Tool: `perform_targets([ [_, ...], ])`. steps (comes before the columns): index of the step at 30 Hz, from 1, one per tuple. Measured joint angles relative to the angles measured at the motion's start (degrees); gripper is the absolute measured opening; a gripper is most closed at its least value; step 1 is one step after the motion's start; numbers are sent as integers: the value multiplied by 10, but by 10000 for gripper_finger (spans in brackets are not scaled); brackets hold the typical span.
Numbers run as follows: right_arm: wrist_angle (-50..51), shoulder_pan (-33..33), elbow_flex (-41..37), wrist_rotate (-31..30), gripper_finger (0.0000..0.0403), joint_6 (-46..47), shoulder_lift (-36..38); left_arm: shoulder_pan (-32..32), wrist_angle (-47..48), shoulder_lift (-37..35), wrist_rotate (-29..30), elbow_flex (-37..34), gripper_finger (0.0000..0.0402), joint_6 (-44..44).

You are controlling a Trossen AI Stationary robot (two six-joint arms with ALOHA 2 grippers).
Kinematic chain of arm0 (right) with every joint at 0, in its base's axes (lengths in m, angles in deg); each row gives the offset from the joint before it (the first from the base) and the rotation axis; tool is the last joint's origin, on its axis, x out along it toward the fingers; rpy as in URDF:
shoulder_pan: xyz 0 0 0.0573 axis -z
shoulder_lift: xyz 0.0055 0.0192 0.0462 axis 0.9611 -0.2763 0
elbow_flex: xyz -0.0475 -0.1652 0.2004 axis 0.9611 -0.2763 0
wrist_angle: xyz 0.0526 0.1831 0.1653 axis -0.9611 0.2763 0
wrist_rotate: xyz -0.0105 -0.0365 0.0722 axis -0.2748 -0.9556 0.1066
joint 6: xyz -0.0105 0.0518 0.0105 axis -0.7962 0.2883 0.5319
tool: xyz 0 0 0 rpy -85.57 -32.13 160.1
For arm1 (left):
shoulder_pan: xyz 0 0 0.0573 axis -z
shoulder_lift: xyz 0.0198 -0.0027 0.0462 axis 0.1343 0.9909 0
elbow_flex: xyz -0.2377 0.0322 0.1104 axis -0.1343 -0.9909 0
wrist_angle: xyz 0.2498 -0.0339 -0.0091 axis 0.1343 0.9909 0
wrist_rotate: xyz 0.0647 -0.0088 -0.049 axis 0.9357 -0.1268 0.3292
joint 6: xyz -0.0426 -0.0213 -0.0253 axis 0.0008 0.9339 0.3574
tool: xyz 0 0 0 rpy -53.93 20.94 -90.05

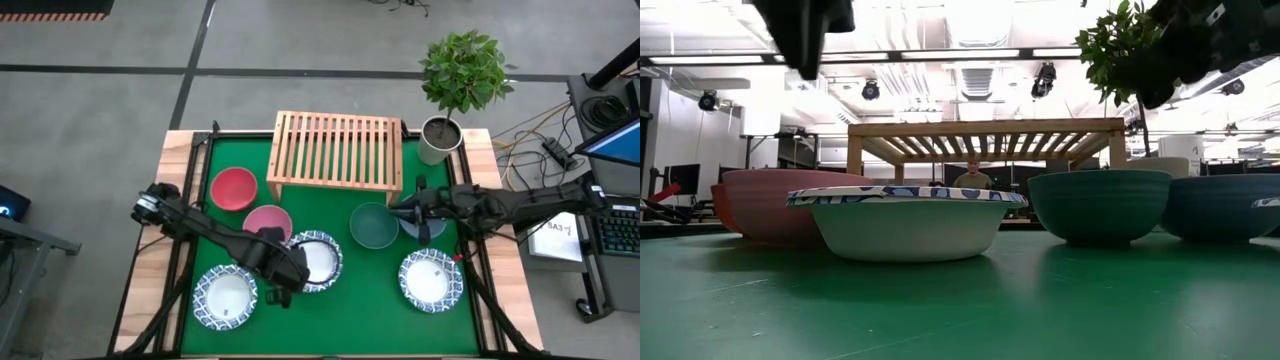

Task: Place and stack bowls onto a shelf
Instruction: Put the pink bowl on the shelf

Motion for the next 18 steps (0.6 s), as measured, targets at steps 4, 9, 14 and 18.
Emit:
perform_targets([
  [4, -3, 0, -1, 0, 68, 0, -3, 1, 8, 0, 20, -4, 140, -22],
  [9, -1, 0, -1, 0, 68, 0, -3, 1, 8, -1, 45, -31, 169, -63],
  [14, -1, 0, -1, 0, 68, 0, -3, -3, -10, -2, 52, -89, 168, -81],
  [18, -1, 0, -1, 0, 68, 0, -3, -9, -38, -10, 60, -141, 159, -81],
])
